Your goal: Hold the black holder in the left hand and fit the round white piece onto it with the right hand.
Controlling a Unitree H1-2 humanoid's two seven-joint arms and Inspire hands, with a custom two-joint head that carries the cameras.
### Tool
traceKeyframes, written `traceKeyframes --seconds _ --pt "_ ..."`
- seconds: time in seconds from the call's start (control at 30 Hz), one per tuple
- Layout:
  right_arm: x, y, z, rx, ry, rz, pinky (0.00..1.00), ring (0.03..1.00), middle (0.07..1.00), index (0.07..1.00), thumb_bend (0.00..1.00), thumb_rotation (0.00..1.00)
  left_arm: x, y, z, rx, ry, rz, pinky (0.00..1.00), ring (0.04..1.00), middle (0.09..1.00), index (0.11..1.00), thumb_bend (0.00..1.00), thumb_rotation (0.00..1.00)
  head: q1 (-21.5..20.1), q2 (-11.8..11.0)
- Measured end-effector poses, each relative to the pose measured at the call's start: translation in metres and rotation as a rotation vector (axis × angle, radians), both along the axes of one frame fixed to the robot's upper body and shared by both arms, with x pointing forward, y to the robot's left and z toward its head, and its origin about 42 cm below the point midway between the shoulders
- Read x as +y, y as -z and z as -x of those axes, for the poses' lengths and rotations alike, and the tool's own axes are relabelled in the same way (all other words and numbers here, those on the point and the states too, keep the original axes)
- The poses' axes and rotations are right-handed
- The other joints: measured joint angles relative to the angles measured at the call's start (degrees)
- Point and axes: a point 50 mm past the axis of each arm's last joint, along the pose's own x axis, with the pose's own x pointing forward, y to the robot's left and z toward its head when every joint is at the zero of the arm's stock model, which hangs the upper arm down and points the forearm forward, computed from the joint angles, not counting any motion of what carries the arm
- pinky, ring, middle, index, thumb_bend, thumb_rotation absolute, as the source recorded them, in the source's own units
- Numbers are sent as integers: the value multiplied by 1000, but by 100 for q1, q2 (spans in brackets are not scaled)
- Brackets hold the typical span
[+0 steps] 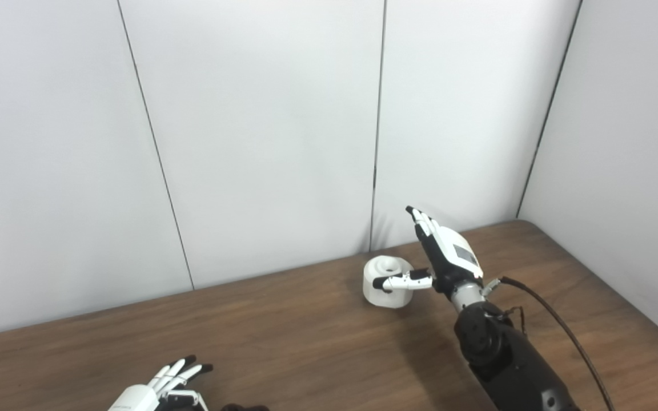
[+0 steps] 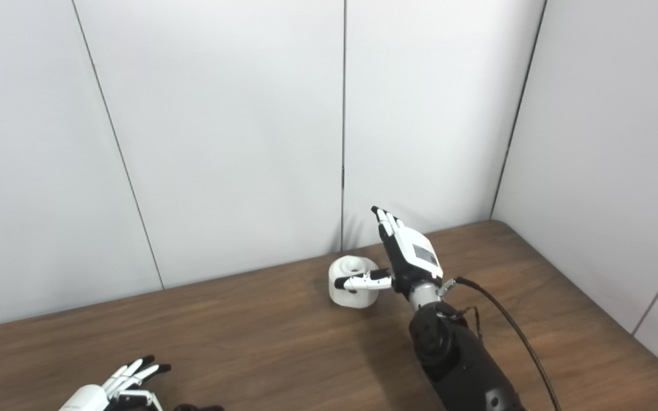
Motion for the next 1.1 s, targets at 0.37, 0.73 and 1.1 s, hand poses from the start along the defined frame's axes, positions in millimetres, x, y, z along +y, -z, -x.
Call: traceKeyframes --seconds 0.37,0.73,1.1 --pt "0 2 1 9 -2 20 947 1000 966 481 518 134 0 0 0 1 0 0 1000 1000 926 481 518 48 0 0" --pt "0 2 1 14 -4 21 954 1000 970 481 518 135 0 0 0 0 0 0 1000 1000 927 482 518 48 -9 0" --pt "0 2 1 16 -6 21 954 1000 967 480 518 135 0 0 0 0 0 0 1000 1000 925 482 518 48 -9 0"
